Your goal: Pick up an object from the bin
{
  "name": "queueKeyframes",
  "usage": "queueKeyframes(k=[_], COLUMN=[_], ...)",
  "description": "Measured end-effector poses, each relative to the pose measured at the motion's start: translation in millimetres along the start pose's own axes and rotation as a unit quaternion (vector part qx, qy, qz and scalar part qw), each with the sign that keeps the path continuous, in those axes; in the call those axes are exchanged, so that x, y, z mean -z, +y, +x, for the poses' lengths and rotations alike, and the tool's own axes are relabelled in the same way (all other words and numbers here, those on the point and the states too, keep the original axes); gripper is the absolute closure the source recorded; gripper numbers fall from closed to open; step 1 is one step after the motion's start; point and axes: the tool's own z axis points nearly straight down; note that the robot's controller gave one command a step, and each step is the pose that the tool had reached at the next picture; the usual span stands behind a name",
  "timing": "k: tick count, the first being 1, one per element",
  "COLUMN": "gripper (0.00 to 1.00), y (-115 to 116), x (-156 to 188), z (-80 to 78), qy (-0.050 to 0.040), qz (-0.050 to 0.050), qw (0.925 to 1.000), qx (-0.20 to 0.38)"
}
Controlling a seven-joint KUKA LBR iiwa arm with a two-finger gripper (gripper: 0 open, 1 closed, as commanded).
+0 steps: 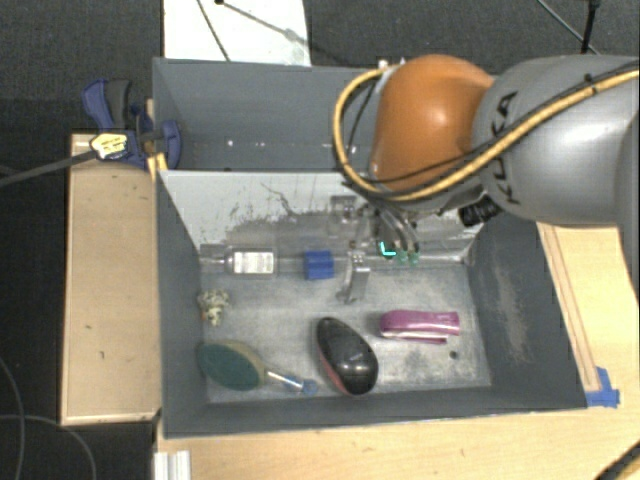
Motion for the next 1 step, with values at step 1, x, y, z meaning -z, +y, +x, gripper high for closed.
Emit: queueKeyframes(k=[1], gripper=[0.0], y=[-7.2], x=[-130.1], z=[99.4], qy=[-0.003], qz=[-0.001], qw=[0.9997], qx=[0.025])
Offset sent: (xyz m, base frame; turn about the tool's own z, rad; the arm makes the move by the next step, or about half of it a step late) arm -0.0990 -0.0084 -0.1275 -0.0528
